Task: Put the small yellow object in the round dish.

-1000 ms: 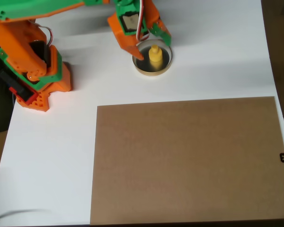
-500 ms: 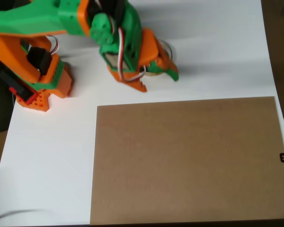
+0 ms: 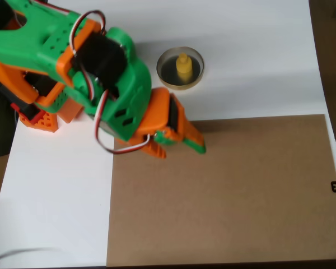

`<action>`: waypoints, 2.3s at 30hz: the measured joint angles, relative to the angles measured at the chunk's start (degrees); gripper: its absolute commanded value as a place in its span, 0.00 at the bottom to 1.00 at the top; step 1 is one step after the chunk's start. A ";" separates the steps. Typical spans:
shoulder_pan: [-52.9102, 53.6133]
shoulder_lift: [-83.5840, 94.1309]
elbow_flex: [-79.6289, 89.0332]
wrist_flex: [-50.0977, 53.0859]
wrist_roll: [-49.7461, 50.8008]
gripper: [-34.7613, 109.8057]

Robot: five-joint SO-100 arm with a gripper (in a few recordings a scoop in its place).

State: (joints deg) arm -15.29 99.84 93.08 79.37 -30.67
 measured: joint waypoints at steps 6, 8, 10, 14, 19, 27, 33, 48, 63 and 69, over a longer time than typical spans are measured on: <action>4.39 0.00 0.00 -3.34 1.67 0.39; 5.98 0.00 0.09 -5.01 2.90 0.39; 7.38 0.09 0.79 -6.77 3.60 0.39; 11.25 1.32 4.04 -9.32 5.10 0.39; 14.85 4.75 7.65 -12.48 6.42 0.39; 20.48 12.66 14.33 -16.26 9.14 0.39; 26.37 18.02 17.49 -17.58 13.18 0.39; 38.23 44.91 39.20 -25.22 20.39 0.40; 43.86 82.79 62.40 -23.38 22.50 0.42; 46.85 86.31 67.59 -22.41 22.41 0.40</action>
State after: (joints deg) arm 31.55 186.15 160.66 56.95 -8.26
